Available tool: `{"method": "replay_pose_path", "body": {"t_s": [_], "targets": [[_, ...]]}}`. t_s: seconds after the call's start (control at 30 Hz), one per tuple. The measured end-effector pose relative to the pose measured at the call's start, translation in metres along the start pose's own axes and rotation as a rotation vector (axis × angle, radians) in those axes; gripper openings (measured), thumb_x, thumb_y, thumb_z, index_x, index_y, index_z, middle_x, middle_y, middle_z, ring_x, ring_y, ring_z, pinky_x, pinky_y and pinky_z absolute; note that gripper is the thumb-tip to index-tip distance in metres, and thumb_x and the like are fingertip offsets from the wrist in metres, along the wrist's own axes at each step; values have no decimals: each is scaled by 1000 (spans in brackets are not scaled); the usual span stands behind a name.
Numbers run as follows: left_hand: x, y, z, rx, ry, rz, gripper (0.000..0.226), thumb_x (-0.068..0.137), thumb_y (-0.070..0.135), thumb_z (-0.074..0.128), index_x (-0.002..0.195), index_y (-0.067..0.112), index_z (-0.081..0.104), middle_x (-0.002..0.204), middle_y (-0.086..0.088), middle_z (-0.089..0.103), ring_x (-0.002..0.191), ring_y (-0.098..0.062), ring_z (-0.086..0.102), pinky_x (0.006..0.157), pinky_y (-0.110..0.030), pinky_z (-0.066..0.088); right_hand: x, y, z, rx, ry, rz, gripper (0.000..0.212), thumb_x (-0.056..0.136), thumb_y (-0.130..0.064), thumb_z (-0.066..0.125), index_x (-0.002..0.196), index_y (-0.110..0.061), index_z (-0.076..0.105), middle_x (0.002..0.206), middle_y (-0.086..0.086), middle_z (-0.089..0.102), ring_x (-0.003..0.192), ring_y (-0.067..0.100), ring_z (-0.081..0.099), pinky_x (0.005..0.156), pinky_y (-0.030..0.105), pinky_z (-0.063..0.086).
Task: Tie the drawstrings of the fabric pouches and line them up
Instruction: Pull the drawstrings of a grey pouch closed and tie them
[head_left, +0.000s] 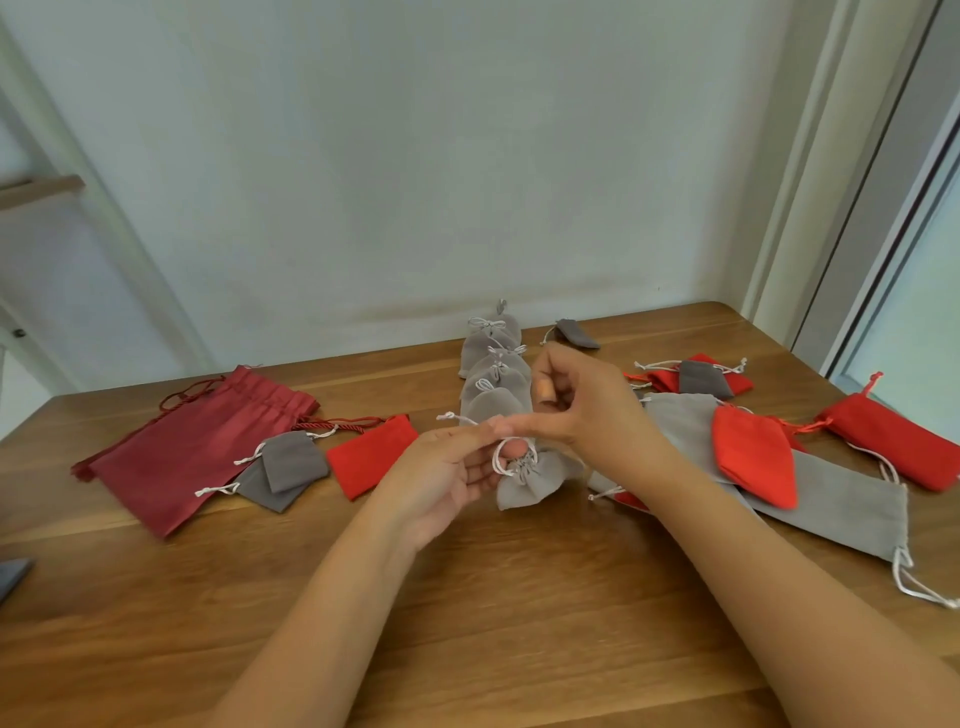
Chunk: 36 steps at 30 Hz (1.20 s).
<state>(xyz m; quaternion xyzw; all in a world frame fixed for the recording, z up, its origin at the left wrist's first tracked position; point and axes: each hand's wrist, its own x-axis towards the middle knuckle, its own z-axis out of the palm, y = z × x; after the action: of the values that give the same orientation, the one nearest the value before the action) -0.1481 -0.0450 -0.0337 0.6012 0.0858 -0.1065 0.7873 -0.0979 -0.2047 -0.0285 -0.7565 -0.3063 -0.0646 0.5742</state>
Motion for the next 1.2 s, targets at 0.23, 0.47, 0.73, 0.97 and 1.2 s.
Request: {"method": "replay_pose_path", "body": {"t_s": [0.23,0.47,0.73,0.97,1.2], "targets": [[0,9,-5,-240,3,-108,23,86,27,57,99,13,69,78,-3,73,67,-10,67,68,-21,53,-3,-4,5,87,-97,35,42,68,-13,85,64,-18,43,56,-13,54,60,-4,57,60,13,44],[1,6,-11,-33,34,-29,24,71,19,70,93,9,73,82,-4,73,74,-11,66,71,-20,54,-5,-3,11,-29,-139,-5,45,79,-3,75,60,-19,37,59,0,50,59,3,45,63,26,44],[-4,15,-17,132,59,24,25,64,14,72,89,12,76,79,-5,73,67,-8,65,70,-21,51,-4,-13,4,115,-208,-2,48,82,5,69,59,-17,33,59,2,46,57,5,42,64,17,41],[-4,17,-18,-61,-1,-41,14,64,11,70,74,13,79,71,-2,71,61,-7,65,60,-17,54,-7,-16,7,78,-332,-1,44,81,8,68,60,-13,35,59,-4,41,59,6,37,62,19,39],[-3,17,-19,-24,-6,-18,26,66,12,69,92,8,73,72,-4,71,63,-8,66,59,-16,53,-8,-14,12,-71,-212,-71,41,80,3,69,62,-18,39,70,1,56,68,16,55,66,32,47]]}}
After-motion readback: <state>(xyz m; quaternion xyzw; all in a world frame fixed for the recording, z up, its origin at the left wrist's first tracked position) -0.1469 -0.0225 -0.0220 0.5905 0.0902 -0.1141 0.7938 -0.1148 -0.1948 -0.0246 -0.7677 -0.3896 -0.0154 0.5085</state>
